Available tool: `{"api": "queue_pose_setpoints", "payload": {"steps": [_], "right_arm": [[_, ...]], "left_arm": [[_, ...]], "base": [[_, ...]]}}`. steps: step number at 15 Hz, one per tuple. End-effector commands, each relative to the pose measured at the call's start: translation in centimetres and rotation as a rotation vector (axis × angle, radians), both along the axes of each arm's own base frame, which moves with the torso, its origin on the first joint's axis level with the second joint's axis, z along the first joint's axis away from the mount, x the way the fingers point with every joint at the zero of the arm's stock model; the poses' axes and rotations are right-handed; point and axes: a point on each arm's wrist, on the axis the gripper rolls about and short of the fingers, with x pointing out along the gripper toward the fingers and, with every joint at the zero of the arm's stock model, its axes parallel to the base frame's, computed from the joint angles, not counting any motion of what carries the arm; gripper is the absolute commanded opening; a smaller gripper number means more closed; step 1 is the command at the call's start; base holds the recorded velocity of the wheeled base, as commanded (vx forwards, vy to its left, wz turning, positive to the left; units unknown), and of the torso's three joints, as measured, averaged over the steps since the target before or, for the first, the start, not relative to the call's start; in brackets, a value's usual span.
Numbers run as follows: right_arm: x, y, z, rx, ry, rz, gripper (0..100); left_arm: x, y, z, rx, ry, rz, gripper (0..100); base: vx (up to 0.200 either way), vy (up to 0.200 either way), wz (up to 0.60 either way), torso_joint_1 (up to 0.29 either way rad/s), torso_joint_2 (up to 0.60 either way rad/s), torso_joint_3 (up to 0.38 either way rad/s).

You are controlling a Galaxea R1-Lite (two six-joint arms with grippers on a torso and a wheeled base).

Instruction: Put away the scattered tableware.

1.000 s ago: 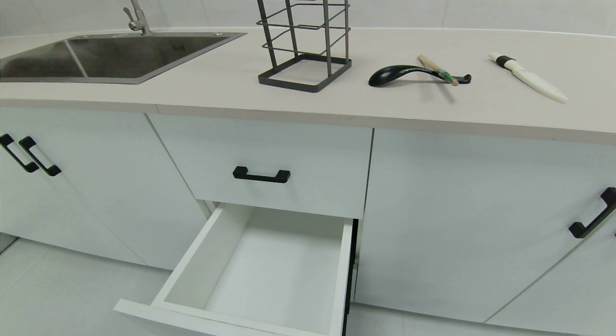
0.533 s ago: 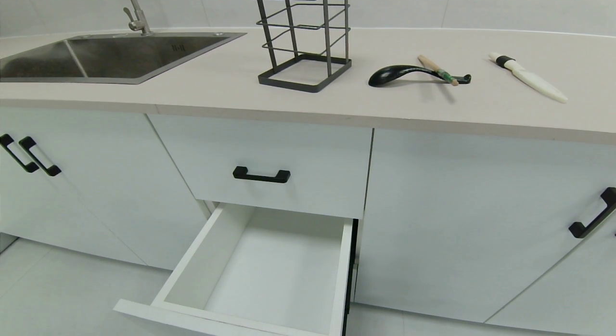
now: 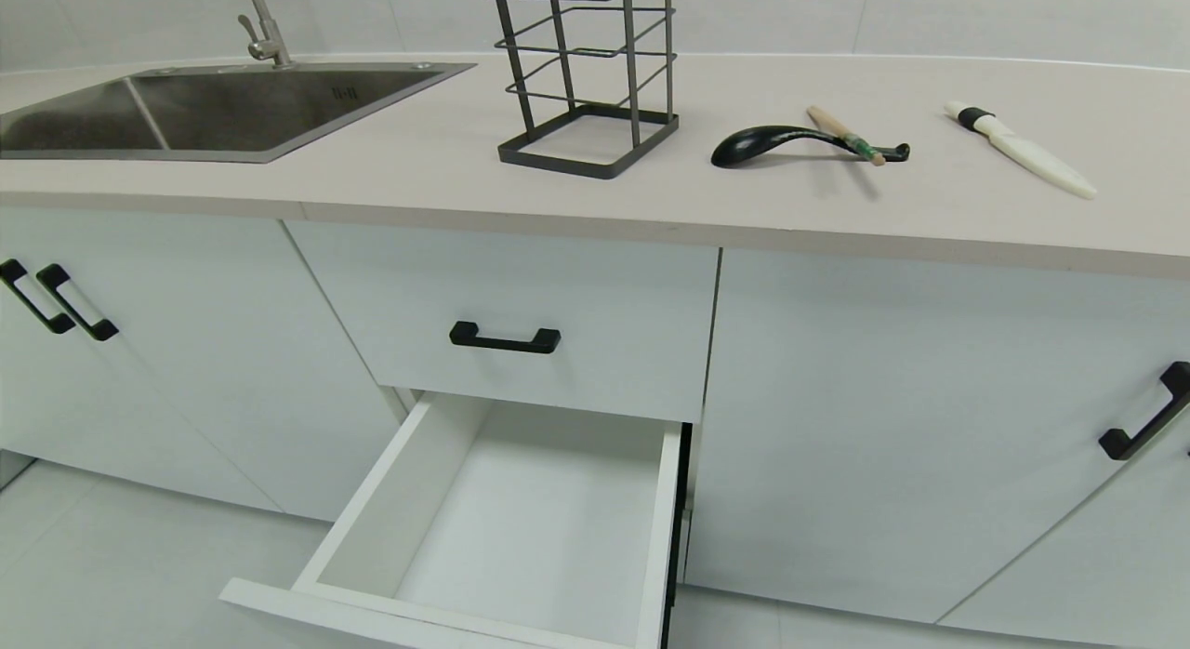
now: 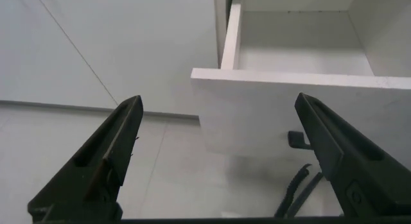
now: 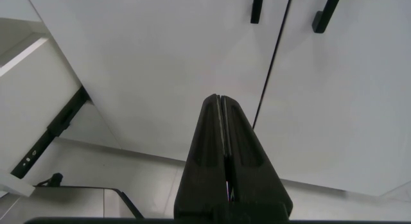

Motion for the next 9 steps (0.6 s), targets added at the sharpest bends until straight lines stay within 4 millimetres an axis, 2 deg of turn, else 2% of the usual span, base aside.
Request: {"api": "queue_pose_setpoints", "payload": {"steps": [1,3,5,9], "right_arm": [[0.00,0.00,0.00,-0.001,0.001,0.001,0],[0.00,0.00,0.00,0.001,0.001,0.000,0],[0.00,-0.01,0.00,0.006,0.001,-0.003,0],[0.00,-0.01,0.00,0.007,0.001,-0.005,0]], "left_arm": [[-0.21,-0.02,-0.06,-0.002,-0.027,0.010,100],[-0.46,0.02,-0.14,-0.014,-0.058,-0.002,100],[-0.46,0.02,-0.14,-0.106,-0.060,0.002,100],[-0.46,0.02,-0.14,-0.115,-0.061,0.002,100]], "base": [[0.000,0.000,0.60,0.002,0.00,-0.002],[0.000,0.000,0.60,0.000,0.00,0.000],[0.000,0.000,0.00,0.000,0.00,0.000],[0.000,0.000,0.00,0.000,0.00,0.000]]}}
